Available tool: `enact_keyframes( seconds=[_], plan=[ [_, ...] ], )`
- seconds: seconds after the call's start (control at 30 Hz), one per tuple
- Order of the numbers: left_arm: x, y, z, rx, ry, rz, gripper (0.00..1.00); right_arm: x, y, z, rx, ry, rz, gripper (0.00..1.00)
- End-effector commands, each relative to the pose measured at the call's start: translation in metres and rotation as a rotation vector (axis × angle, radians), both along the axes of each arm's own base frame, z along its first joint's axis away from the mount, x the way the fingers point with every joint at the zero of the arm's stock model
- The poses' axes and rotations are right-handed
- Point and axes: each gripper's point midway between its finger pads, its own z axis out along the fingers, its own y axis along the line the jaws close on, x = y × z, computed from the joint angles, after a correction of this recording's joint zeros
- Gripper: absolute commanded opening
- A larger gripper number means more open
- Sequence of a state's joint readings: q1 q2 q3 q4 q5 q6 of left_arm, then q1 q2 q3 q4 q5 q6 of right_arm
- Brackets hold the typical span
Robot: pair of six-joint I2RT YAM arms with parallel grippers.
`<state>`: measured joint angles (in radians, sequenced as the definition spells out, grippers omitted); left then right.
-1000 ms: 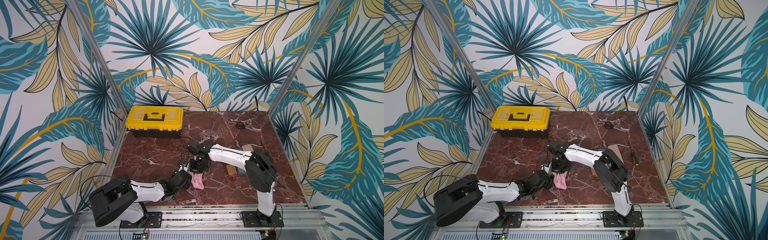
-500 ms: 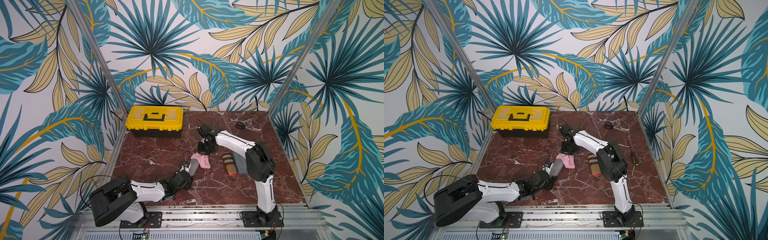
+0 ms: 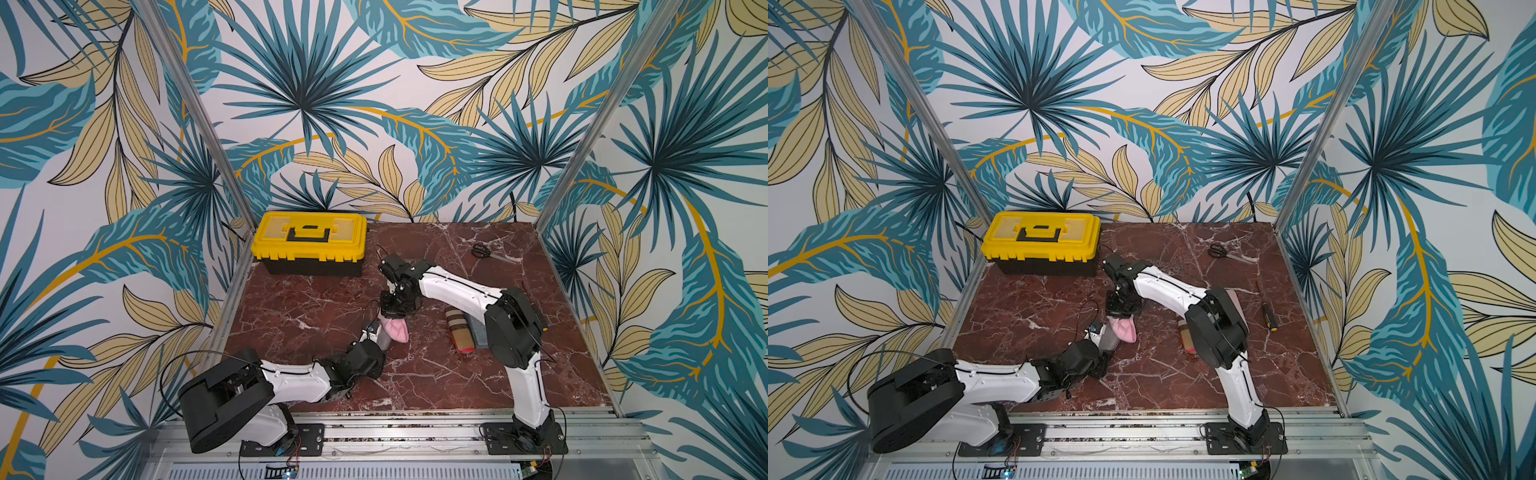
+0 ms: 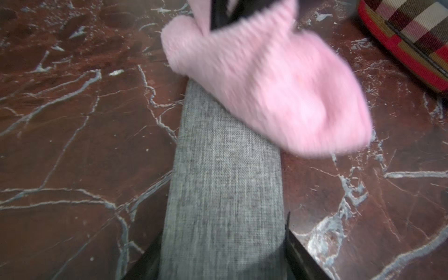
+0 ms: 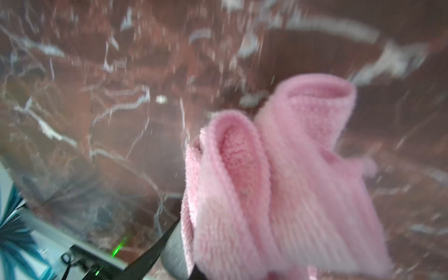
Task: Wipe the eyeglass case
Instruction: Wipe the dirt from the eyeglass case, then adjust the eyeglass case at the center of the board.
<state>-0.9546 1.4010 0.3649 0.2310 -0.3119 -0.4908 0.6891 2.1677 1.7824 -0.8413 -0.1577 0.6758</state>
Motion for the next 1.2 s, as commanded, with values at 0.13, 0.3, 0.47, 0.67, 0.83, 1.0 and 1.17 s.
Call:
enact_keyframes(
  seconds=[0.13,0.3,0.47,0.67,0.83,1.0,1.17],
  plan=[
    [-0.030,0.003,-0.017,0.114,0.212,-0.064,0.56,0.007,-0.099,-0.012,-0.257,0.003,-0.015,0.00],
    [-0.037,-0.002,-0.018,0.122,0.283,-0.079,0.78,-0.026,-0.104,-0.022,-0.207,0.073,-0.058,0.00],
    [-0.043,-0.013,-0.011,0.108,0.338,-0.121,0.92,-0.034,-0.081,-0.041,-0.125,0.131,-0.094,0.00],
    [-0.050,-0.043,0.011,-0.021,0.379,-0.201,0.92,-0.012,-0.027,-0.022,-0.078,0.081,-0.013,0.00],
    [-0.049,-0.071,0.032,-0.112,0.393,-0.257,0.92,0.001,0.003,-0.005,-0.058,0.039,0.042,0.00],
    [-0.049,-0.067,0.034,-0.092,0.376,-0.262,0.91,0.006,-0.001,-0.001,-0.080,0.008,0.042,0.00],
    [-0.048,-0.051,0.055,-0.024,0.299,-0.300,0.91,0.012,-0.008,0.027,-0.075,-0.058,0.076,0.00]
  ],
)
